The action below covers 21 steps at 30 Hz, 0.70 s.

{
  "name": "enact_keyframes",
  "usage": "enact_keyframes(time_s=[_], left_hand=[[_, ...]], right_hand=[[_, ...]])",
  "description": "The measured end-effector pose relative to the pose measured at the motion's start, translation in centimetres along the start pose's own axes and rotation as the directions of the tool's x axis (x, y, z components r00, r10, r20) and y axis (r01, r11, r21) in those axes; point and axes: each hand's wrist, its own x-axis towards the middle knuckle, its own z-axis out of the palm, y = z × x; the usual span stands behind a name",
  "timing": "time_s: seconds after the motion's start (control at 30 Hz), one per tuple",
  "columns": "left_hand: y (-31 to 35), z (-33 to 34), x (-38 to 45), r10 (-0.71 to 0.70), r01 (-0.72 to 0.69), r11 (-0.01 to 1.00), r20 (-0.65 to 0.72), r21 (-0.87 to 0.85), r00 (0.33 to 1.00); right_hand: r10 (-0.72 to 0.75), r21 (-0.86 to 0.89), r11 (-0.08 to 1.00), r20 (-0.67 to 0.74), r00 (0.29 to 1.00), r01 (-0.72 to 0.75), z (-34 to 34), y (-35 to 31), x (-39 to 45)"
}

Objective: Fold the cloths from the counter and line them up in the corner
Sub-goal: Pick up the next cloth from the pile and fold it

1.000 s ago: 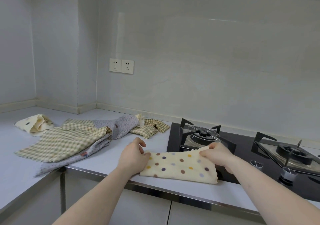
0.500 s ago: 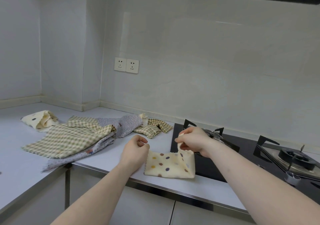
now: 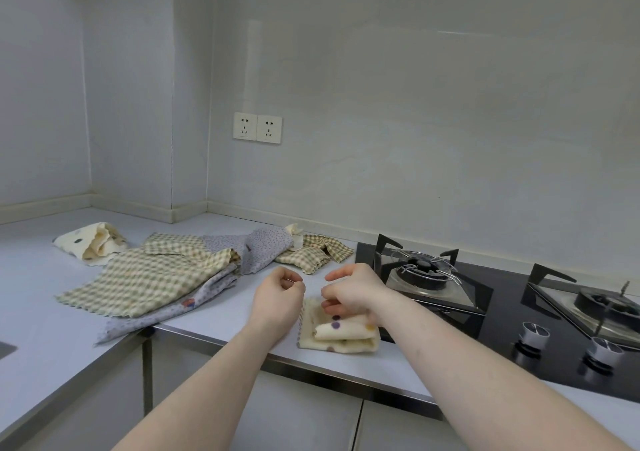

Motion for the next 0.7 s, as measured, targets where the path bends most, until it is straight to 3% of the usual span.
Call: enact_keyframes(time_s=[0.1, 0.17, 0.27, 0.37, 0.47, 0.7], left_hand=[[0.0, 0.0, -0.1, 0.016, -0.016, 0.999, 0.008, 0.033, 1.0], [-0.1, 0.1, -0.1, 0.037, -0.042, 0.994, 0.05, 0.105, 0.998], [0.1, 0.4, -0.5, 0.053, -0.086, 0.966, 0.139, 0.243, 0.989], [0.9, 0.0, -1.0, 0.099, -0.115, 0.993, 0.274, 0.04, 0.957], [1.4, -0.8, -1.4, 0.17, -0.129, 0.98, 0.297, -0.154, 0.939], [1.5, -0.2, -1.6, 0.115, -0.11, 0.993, 0.271, -0.033, 0.956]], right_hand=[[-0.087, 0.007, 0.996, -0.114, 0.99, 0.088, -1.5, 0.0, 0.0], [-0.228, -0.229, 0.958, -0.229, 0.946, 0.175, -3.2, 0.8, 0.3], [-0.33, -0.497, 0.849, -0.237, 0.914, 0.178, -5.1, 2.5, 0.1], [-0.281, -0.48, 0.864, -0.208, 0.937, 0.153, -5.4, 4.4, -0.2], [-0.257, -0.449, 0.882, -0.201, 0.945, 0.144, -4.7, 6.0, -0.2], [-0.34, -0.469, 0.861, -0.249, 0.907, 0.194, -2.0, 6.8, 0.2]])
